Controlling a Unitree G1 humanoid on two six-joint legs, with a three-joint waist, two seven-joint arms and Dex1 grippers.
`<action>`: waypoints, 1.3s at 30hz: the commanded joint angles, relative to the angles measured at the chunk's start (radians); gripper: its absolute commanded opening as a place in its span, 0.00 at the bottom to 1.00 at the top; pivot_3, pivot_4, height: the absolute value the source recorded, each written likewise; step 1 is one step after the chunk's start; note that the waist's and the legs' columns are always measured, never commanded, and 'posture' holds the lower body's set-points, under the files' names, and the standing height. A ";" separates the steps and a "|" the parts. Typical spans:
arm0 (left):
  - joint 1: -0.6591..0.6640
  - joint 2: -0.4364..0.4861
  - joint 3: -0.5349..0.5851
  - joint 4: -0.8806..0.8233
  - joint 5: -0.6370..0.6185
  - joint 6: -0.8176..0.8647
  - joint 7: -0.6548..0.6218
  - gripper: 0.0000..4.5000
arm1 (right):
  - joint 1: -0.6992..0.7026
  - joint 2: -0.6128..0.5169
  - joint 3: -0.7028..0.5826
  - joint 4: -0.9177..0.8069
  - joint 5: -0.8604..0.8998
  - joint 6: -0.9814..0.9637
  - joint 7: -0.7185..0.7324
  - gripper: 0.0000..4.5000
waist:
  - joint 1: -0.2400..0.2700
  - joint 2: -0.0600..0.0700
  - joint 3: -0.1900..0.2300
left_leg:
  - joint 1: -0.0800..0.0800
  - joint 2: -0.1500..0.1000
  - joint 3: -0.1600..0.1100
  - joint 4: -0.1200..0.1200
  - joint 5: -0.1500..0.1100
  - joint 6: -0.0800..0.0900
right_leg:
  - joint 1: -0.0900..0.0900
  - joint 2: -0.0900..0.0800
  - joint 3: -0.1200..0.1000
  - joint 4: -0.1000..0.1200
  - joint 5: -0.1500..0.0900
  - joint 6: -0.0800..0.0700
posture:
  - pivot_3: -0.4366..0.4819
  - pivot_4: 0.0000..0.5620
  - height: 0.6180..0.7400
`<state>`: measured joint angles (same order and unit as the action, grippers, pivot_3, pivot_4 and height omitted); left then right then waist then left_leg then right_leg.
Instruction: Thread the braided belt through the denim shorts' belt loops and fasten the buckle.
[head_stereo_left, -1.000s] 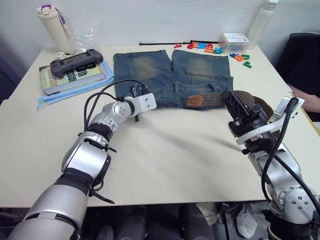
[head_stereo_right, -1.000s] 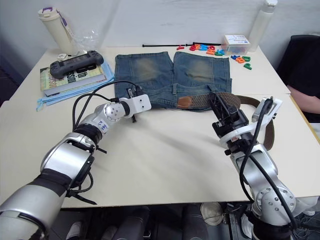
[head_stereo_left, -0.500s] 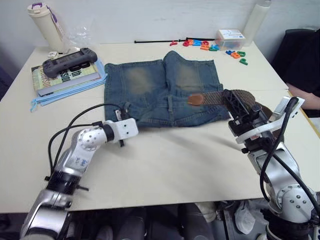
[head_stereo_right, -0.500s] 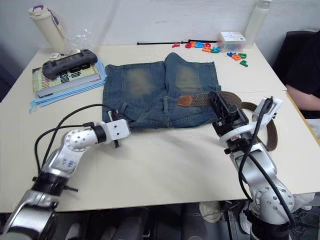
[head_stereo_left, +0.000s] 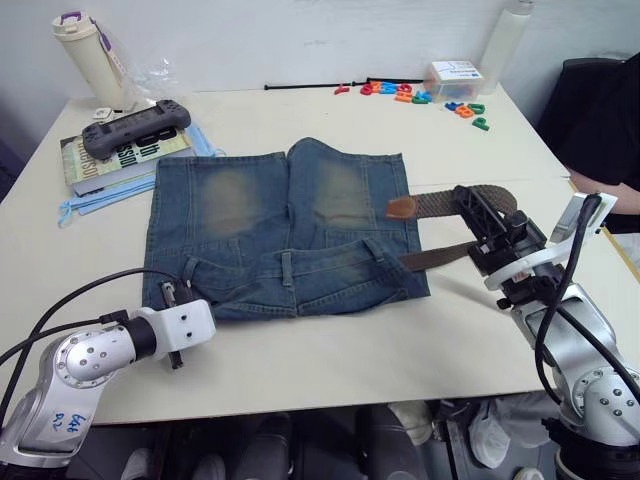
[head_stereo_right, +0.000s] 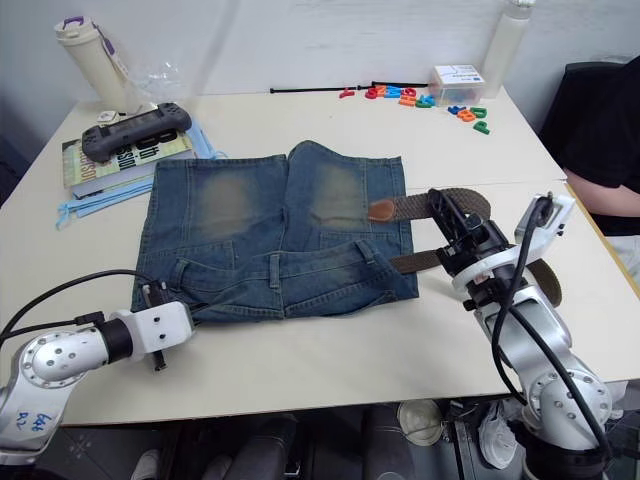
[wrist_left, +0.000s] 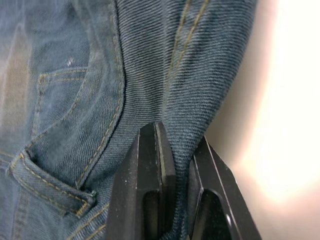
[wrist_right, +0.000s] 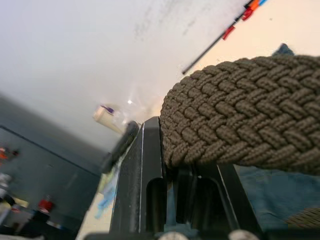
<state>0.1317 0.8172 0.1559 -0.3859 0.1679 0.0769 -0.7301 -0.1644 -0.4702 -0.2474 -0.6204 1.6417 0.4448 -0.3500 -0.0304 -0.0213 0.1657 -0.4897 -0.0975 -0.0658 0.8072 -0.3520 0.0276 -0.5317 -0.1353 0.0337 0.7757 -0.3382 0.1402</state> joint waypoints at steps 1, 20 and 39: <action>0.015 -0.008 0.015 0.049 0.013 -0.032 0.041 0.01 | -0.006 -0.032 -0.012 -0.006 0.029 0.027 0.014 0.00 | 0.001 0.000 0.000 | 0.000 0.001 0.000 0.000 0.000 0.000 | 0.000 0.000 0.000 0.000 0.000 0.000 | 0.48 0.27 0.30; -0.246 0.027 0.225 -0.033 -1.045 0.654 -0.186 0.65 | -0.185 -0.179 0.023 0.323 -0.003 0.279 0.147 0.00 | 0.005 0.002 -0.001 | -0.002 0.002 -0.006 0.008 -0.002 -0.002 | 0.002 0.002 -0.002 0.003 -0.001 -0.002 | 0.48 0.27 0.30; -0.190 -0.016 0.201 -0.096 -1.023 0.625 -0.130 0.65 | -0.295 -0.147 0.026 0.502 -0.288 0.430 0.345 0.00 | 0.006 0.002 -0.001 | -0.003 0.002 -0.004 0.008 -0.003 -0.002 | 0.001 0.001 0.000 0.002 -0.001 -0.003 | 0.48 0.27 0.30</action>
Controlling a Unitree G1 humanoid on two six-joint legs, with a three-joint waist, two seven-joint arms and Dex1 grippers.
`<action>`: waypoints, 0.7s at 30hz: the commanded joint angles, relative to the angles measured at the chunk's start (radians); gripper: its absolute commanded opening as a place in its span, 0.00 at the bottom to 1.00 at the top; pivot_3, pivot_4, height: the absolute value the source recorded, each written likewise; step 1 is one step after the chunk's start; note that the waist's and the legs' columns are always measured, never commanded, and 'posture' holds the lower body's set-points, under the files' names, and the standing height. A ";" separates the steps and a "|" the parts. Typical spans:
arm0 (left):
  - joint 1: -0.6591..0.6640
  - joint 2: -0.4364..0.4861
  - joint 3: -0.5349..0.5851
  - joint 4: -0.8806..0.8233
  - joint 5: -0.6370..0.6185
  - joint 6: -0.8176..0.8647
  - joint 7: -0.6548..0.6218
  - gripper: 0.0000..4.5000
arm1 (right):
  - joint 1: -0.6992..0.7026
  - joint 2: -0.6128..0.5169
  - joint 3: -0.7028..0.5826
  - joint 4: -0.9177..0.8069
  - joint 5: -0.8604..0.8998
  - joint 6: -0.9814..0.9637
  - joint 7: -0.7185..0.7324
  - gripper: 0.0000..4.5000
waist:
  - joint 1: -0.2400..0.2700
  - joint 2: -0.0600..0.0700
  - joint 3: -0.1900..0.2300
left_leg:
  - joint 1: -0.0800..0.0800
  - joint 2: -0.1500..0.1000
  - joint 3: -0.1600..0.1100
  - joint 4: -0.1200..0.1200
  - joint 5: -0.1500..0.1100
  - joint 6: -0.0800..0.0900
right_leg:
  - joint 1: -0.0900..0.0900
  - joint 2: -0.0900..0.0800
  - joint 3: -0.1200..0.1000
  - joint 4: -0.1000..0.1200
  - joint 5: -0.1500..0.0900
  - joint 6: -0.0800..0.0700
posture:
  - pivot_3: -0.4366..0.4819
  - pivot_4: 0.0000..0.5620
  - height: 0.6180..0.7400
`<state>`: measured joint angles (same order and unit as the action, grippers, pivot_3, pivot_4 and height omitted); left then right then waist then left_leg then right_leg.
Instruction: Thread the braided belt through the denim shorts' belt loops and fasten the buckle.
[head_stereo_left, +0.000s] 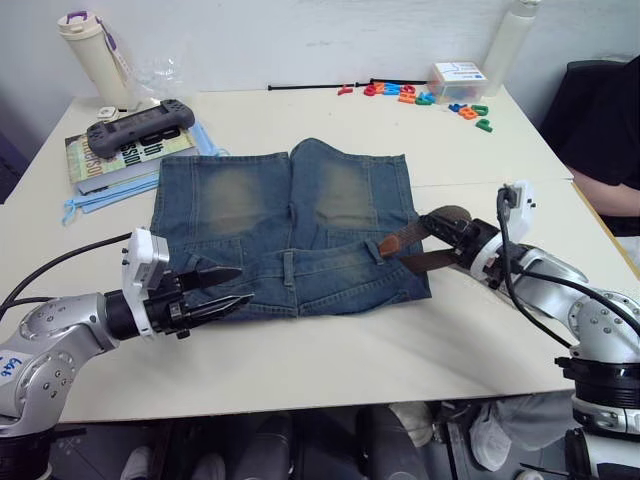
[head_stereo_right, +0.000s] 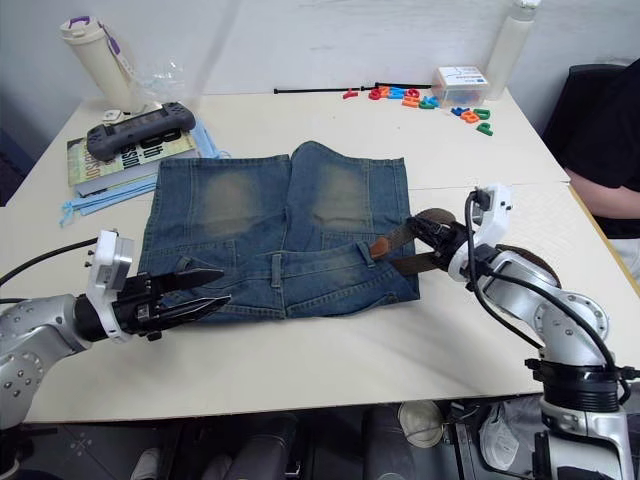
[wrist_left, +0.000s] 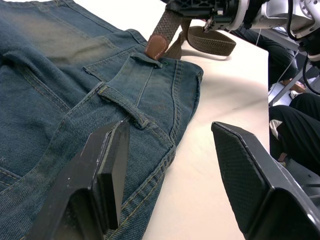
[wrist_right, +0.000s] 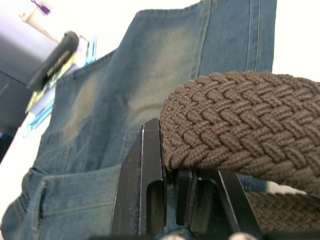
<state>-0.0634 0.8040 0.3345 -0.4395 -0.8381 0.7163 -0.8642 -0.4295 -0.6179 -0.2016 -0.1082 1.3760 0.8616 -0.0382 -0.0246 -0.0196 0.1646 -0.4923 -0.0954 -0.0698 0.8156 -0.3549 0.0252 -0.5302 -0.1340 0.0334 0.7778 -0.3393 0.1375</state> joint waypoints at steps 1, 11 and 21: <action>0.006 -0.004 0.023 -0.047 -0.018 -0.013 0.008 0.65 | -0.033 0.005 -0.019 -0.007 -0.034 0.020 0.040 0.00 | 0.000 0.000 0.000 | 0.000 0.000 0.000 0.000 0.000 0.000 | 0.000 0.000 0.000 0.000 0.000 0.000 | 0.48 0.27 0.30; 0.000 -0.012 0.012 -0.080 -0.047 0.007 0.055 0.65 | -0.072 0.012 -0.031 0.017 -0.150 0.045 0.104 0.00 | -0.001 0.000 0.000 | 0.000 0.000 0.000 0.000 0.000 0.000 | 0.000 0.000 0.000 0.000 0.000 0.000 | 0.48 0.27 0.30; -0.004 -0.023 0.006 -0.082 -0.050 0.008 0.069 0.65 | -0.111 0.014 -0.015 0.032 -0.273 0.078 0.176 0.00 | 0.000 0.000 0.000 | 0.000 0.000 0.000 0.000 0.000 0.000 | 0.000 0.000 0.000 0.000 0.000 0.000 | 0.48 0.27 0.30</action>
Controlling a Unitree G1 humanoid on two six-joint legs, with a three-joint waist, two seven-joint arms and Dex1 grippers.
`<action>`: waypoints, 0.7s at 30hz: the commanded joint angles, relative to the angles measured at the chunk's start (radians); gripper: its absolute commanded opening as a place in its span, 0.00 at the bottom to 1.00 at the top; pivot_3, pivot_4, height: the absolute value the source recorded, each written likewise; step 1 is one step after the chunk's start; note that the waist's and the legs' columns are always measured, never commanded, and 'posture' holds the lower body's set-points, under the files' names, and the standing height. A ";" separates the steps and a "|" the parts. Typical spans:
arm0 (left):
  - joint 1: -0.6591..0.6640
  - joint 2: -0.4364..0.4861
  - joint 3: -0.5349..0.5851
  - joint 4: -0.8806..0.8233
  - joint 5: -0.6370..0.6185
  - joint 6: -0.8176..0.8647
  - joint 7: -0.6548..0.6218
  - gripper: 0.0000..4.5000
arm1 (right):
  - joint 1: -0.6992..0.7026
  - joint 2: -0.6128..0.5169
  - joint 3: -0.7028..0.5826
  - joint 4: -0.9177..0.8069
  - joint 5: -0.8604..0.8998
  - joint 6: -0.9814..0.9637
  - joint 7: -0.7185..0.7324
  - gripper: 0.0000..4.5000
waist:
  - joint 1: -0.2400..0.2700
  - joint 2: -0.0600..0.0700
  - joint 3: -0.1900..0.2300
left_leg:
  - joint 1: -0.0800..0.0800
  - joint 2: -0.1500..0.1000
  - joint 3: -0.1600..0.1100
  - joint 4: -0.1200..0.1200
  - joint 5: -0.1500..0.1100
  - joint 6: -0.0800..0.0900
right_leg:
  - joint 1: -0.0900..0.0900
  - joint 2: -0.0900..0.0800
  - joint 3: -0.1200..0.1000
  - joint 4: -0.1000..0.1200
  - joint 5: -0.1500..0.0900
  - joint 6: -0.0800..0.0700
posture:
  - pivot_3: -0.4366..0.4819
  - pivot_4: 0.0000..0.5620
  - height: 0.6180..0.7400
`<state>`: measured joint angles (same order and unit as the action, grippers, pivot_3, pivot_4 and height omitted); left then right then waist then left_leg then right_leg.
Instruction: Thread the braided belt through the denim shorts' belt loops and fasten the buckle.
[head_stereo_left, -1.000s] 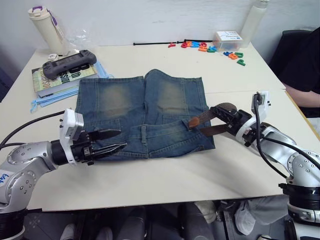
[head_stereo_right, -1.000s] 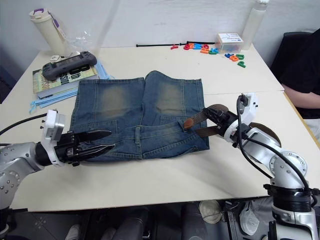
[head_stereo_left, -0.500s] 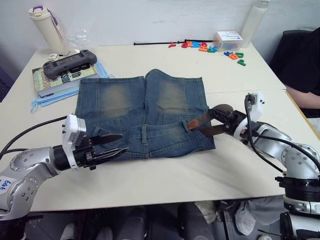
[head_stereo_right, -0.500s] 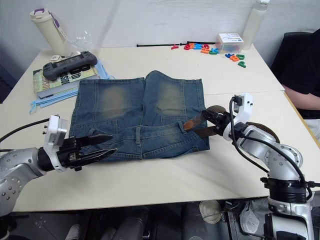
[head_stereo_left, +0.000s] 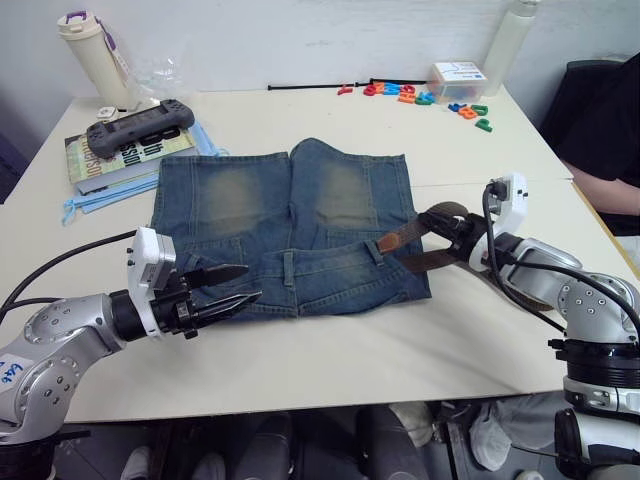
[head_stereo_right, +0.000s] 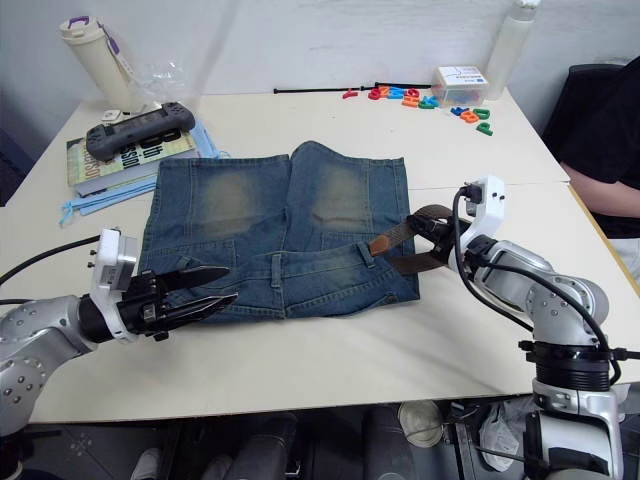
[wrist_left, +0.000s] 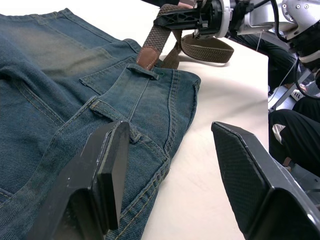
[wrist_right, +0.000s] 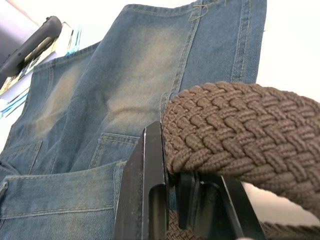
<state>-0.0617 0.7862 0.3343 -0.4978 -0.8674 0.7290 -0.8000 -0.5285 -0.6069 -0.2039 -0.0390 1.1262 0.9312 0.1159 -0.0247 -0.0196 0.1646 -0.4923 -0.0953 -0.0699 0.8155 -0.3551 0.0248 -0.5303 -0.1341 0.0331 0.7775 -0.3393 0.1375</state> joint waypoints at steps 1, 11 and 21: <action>-0.005 -0.005 0.006 -0.024 -0.021 -0.005 0.005 0.65 | -0.012 0.011 -0.014 -0.038 -0.028 0.013 0.024 0.00 | 0.000 0.000 0.000 | 0.000 0.000 0.000 0.000 0.000 0.000 | 0.000 0.000 0.000 0.000 0.000 0.000 | 0.48 0.27 0.30; -0.016 -0.005 -0.003 -0.027 -0.021 0.002 0.018 0.65 | -0.032 0.055 -0.004 -0.052 -0.087 0.061 0.055 0.00 | 0.000 0.000 0.000 | 0.000 0.000 0.000 0.000 0.000 0.000 | 0.000 0.000 0.000 0.000 0.000 0.000 | 0.48 0.27 0.30; -0.068 -0.034 -0.065 -0.020 0.006 -0.008 0.037 0.65 | -0.020 0.150 0.012 -0.020 -0.122 0.113 0.066 0.00 | -0.003 0.000 0.000 | 0.000 0.000 0.000 0.000 0.000 0.000 | 0.000 0.000 0.000 0.000 0.000 0.000 | 0.48 0.27 0.30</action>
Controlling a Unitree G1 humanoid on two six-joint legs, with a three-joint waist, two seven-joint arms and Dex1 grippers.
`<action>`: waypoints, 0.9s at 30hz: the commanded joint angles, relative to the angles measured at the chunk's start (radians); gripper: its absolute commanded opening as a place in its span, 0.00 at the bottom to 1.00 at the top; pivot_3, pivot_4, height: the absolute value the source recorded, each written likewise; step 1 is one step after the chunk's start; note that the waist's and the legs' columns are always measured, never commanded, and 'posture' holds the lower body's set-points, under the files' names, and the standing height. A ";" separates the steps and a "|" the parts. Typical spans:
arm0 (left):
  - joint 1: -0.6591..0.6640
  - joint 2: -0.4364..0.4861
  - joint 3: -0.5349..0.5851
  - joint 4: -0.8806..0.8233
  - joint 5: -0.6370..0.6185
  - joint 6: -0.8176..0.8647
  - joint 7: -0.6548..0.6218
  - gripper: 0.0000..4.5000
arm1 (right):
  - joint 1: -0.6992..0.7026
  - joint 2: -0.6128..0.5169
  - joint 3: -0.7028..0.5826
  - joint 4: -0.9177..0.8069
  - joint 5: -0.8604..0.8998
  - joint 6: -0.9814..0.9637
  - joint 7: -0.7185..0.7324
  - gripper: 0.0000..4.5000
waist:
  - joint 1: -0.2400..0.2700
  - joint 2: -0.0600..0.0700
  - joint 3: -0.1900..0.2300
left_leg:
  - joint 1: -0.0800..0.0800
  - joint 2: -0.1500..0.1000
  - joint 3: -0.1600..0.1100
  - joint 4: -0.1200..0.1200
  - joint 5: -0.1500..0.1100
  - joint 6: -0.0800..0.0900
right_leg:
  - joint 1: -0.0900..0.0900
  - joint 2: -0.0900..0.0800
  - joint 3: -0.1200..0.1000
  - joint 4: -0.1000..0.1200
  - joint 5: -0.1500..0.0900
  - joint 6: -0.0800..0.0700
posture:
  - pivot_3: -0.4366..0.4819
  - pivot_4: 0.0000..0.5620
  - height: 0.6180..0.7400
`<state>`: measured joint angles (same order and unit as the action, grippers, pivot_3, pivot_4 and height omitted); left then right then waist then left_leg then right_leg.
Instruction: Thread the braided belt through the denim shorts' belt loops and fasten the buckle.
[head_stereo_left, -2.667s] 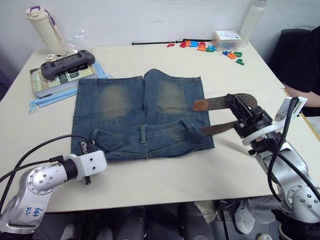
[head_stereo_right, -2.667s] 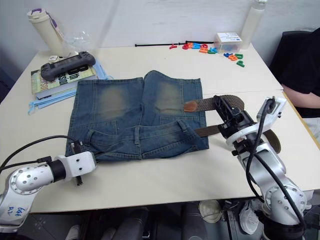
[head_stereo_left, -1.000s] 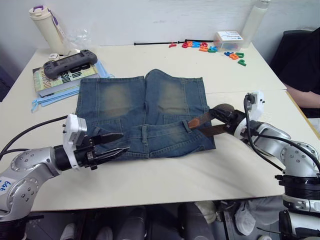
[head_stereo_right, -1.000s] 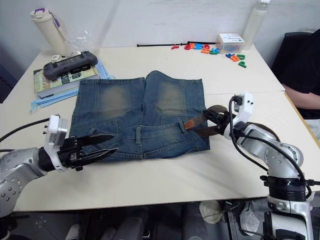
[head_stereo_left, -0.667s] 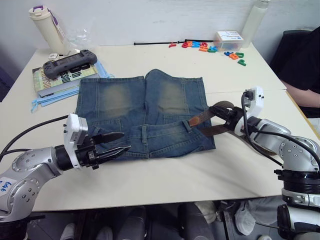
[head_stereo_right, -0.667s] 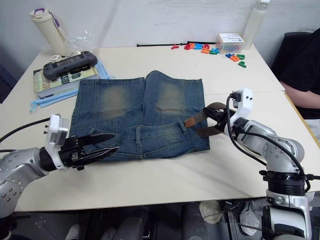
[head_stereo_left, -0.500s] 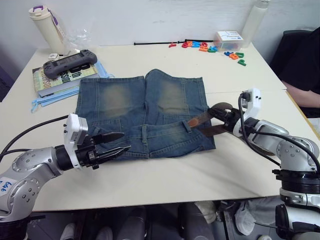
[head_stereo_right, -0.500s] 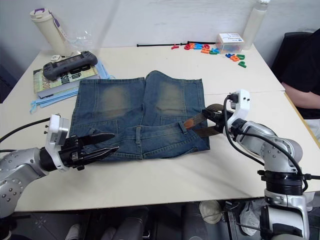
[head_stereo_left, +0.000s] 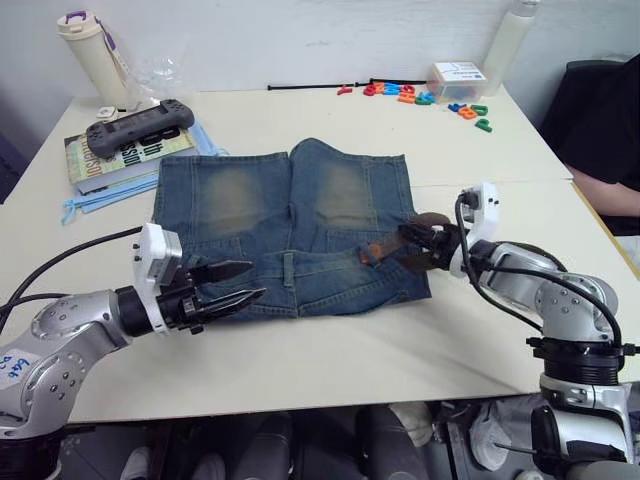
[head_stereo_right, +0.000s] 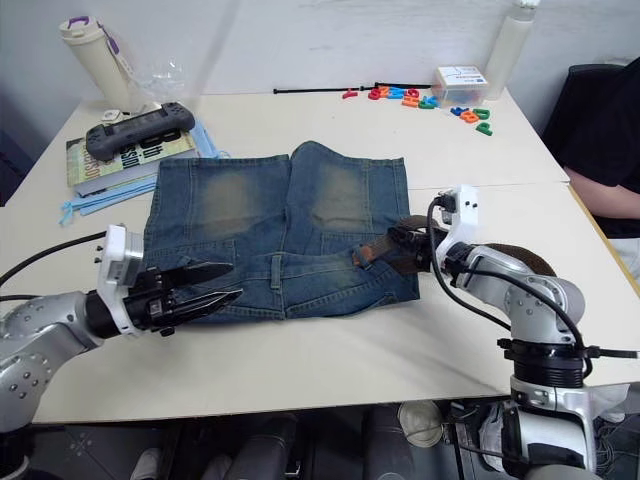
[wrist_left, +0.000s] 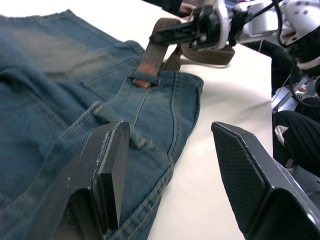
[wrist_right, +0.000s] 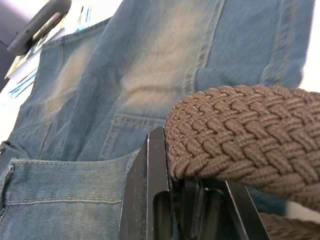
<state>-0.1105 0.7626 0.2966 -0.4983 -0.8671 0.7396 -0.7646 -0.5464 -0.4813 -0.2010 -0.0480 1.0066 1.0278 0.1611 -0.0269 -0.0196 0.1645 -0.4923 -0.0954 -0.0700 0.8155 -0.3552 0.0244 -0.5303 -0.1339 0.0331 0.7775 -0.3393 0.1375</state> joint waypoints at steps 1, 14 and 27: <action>-0.030 -0.020 -0.050 -0.020 0.023 -0.026 0.009 0.65 | -0.003 0.037 0.014 -0.009 -0.006 0.021 0.024 0.00 | -0.001 0.000 0.000 | 0.000 0.000 0.000 0.000 0.000 0.000 | 0.000 0.000 0.000 0.000 0.000 0.000 | 0.48 0.27 0.30; -0.212 -0.170 -0.326 0.183 0.407 -0.306 0.060 0.65 | 0.003 0.152 -0.003 0.008 -0.043 0.055 0.025 0.00 | -0.001 0.000 0.000 | 0.000 0.000 0.000 0.000 0.003 -0.006 | 0.000 0.001 0.000 0.001 0.000 0.000 | 0.48 0.27 0.30; -0.435 -0.287 -0.473 0.587 0.630 -0.643 -0.100 0.65 | 0.023 0.234 -0.127 0.017 0.070 0.132 -0.008 0.00 | -0.001 0.000 0.000 | 0.000 -0.001 0.000 0.000 0.004 -0.007 | -0.001 0.000 -0.002 0.001 0.001 0.001 | 0.48 0.27 0.30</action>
<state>-0.5177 0.4834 -0.1746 0.0657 -0.2615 0.1656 -0.8402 -0.5278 -0.2613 -0.3161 -0.0264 1.0332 1.1389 0.1535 -0.0276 -0.0199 0.1644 -0.4920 -0.0968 -0.0700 0.8155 -0.3513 0.0176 -0.5310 -0.1337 0.0312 0.7790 -0.3387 0.1382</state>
